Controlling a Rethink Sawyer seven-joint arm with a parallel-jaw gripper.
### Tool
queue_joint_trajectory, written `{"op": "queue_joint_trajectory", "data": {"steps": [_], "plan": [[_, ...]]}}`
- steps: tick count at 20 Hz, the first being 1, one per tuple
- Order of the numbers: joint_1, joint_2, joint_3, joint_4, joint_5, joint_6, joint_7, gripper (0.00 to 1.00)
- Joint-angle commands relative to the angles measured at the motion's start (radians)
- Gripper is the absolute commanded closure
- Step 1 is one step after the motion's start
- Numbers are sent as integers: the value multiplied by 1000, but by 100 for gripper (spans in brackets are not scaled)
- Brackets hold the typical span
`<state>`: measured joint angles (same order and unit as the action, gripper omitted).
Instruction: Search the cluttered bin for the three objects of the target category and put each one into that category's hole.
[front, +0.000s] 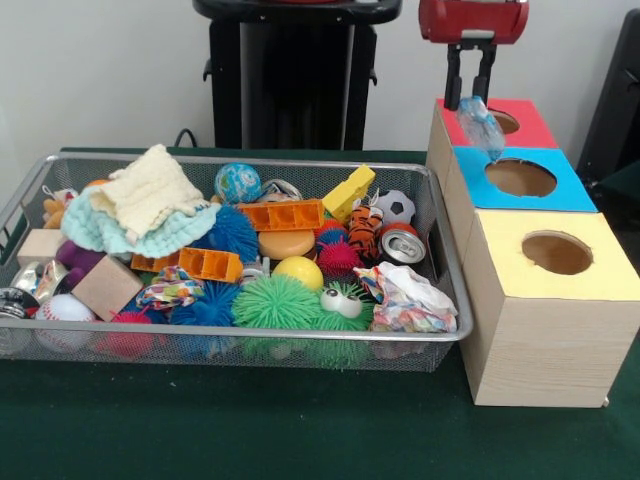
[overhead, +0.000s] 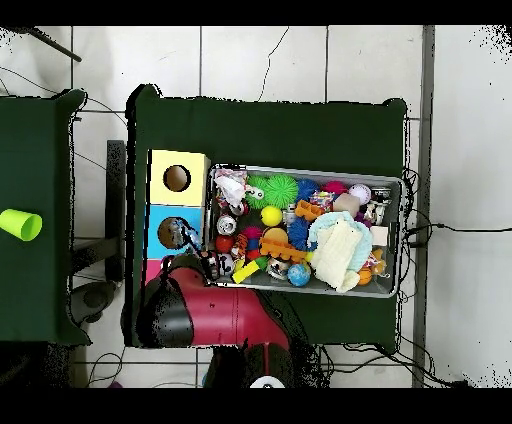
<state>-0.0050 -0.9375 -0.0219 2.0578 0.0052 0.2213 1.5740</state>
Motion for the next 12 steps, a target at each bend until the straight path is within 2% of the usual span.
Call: {"op": "queue_joint_trajectory", "data": {"steps": [1, 12], "plan": [[13, 81, 11, 84, 52, -109, 280, 100], [70, 67, -16, 58, 131, -52, 284, 100]]}}
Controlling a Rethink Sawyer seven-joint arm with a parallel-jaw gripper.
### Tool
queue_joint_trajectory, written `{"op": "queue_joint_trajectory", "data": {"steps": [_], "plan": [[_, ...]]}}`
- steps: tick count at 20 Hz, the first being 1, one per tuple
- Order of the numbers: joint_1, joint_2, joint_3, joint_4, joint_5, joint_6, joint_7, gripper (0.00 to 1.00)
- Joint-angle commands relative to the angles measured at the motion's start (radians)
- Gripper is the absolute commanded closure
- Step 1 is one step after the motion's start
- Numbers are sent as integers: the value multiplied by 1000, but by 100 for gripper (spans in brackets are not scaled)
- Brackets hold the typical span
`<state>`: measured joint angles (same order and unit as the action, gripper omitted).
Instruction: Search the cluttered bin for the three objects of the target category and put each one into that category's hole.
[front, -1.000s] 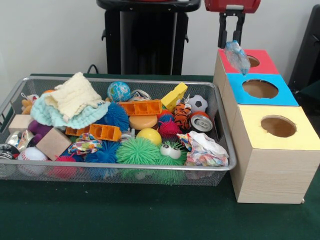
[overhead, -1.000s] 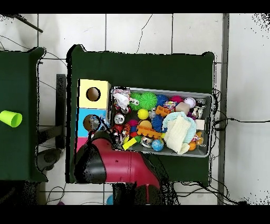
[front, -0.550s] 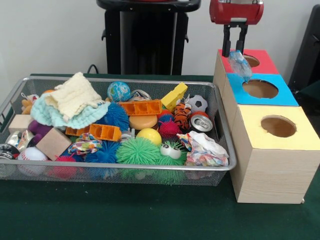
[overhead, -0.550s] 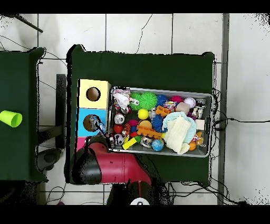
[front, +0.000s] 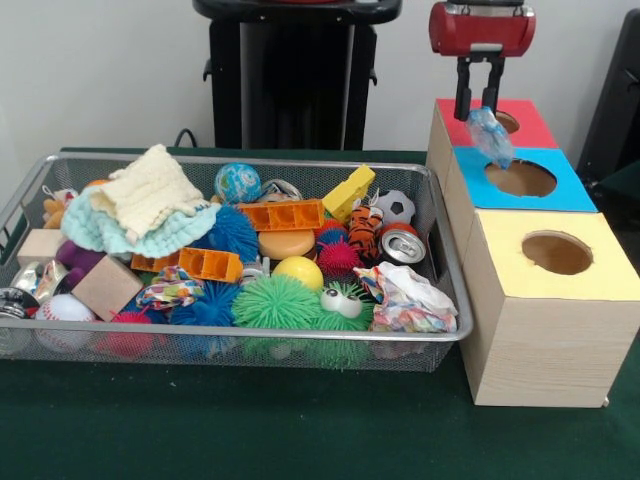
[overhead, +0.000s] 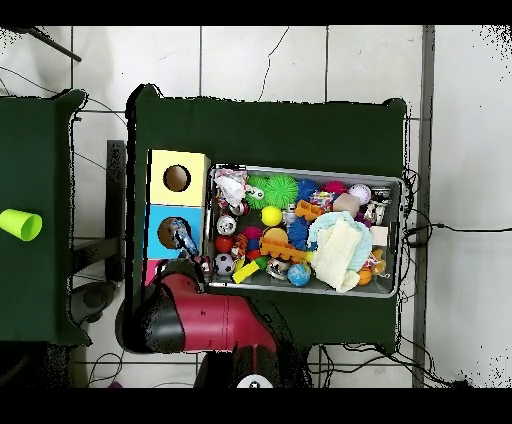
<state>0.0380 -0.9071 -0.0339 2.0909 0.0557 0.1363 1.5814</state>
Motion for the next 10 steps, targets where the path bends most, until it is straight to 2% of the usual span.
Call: {"op": "queue_joint_trajectory", "data": {"steps": [1, 10], "plan": [[33, 35, -7, 20, 88, 41, 275, 100], [92, 47, -42, -13, 152, 71, 273, 100]]}}
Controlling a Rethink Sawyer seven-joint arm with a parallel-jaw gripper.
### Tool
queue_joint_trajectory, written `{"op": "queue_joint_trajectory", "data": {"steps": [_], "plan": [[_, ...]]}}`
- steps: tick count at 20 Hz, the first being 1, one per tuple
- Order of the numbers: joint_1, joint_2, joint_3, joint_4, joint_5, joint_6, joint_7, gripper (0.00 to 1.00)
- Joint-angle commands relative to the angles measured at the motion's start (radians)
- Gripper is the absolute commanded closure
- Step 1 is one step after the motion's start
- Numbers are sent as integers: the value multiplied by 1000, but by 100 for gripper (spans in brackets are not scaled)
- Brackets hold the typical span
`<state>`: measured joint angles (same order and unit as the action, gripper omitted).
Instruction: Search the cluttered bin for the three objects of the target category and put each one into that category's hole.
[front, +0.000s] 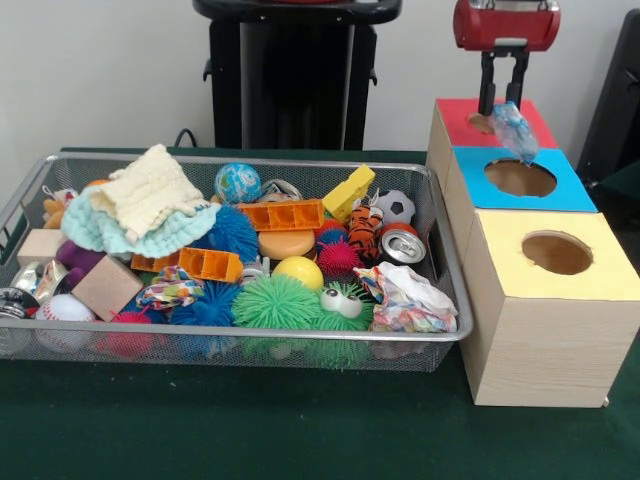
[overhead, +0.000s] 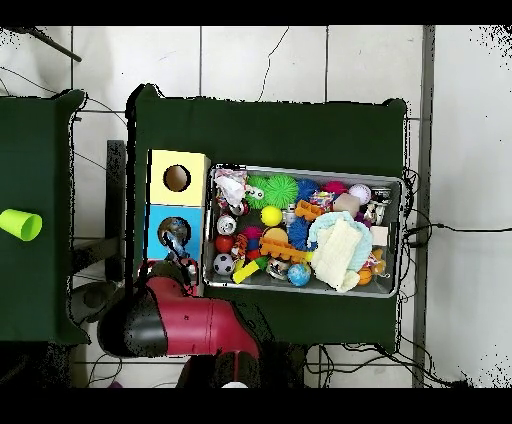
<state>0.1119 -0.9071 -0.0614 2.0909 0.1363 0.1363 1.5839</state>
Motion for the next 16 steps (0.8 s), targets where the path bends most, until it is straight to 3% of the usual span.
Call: {"op": "queue_joint_trajectory", "data": {"steps": [1, 16], "plan": [[18, 48, -16, -12, 75, 70, 267, 100], [-24, 44, 9, -3, 80, 54, 212, 100]]}}
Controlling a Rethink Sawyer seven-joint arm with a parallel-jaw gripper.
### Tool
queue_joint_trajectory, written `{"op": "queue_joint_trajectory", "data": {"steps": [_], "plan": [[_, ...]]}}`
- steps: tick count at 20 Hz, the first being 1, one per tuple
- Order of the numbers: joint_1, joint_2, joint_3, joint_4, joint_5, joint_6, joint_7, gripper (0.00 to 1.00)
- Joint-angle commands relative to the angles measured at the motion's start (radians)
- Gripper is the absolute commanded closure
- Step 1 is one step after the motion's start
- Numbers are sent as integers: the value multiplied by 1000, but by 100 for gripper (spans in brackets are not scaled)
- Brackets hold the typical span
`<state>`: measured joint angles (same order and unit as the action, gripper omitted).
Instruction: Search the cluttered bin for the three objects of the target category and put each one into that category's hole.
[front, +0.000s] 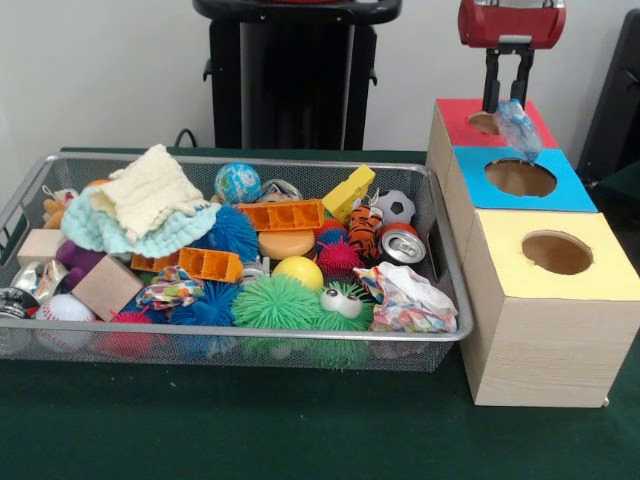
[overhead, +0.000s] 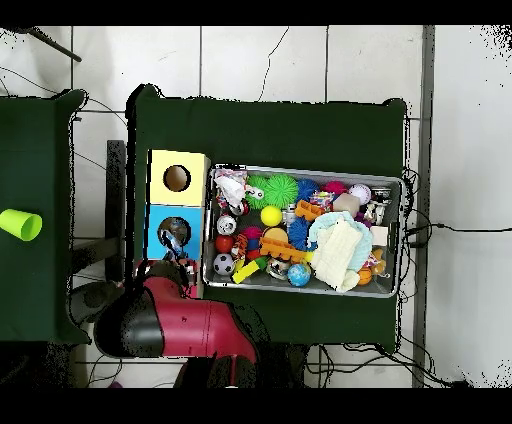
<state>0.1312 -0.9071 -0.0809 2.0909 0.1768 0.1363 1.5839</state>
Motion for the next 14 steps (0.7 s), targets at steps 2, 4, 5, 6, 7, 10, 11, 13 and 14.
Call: {"op": "queue_joint_trajectory", "data": {"steps": [2, 4, 5, 6, 7, 10, 11, 13, 14], "plan": [[-47, 46, 30, -3, 37, 49, 210, 100], [-50, 50, 31, -5, 35, 45, 208, 100], [-52, 50, 32, -5, 36, 43, 209, 100], [-51, 51, 31, -7, 37, 45, 210, 100], [-49, 52, 29, -9, 38, 45, 212, 100], [-42, 56, 24, -22, 45, 55, 217, 100], [-39, 57, 22, -28, 47, 61, 218, 100], [-31, 61, 16, -41, 53, 69, 223, 100], [-27, 63, 13, -47, 56, 75, 225, 100]]}}
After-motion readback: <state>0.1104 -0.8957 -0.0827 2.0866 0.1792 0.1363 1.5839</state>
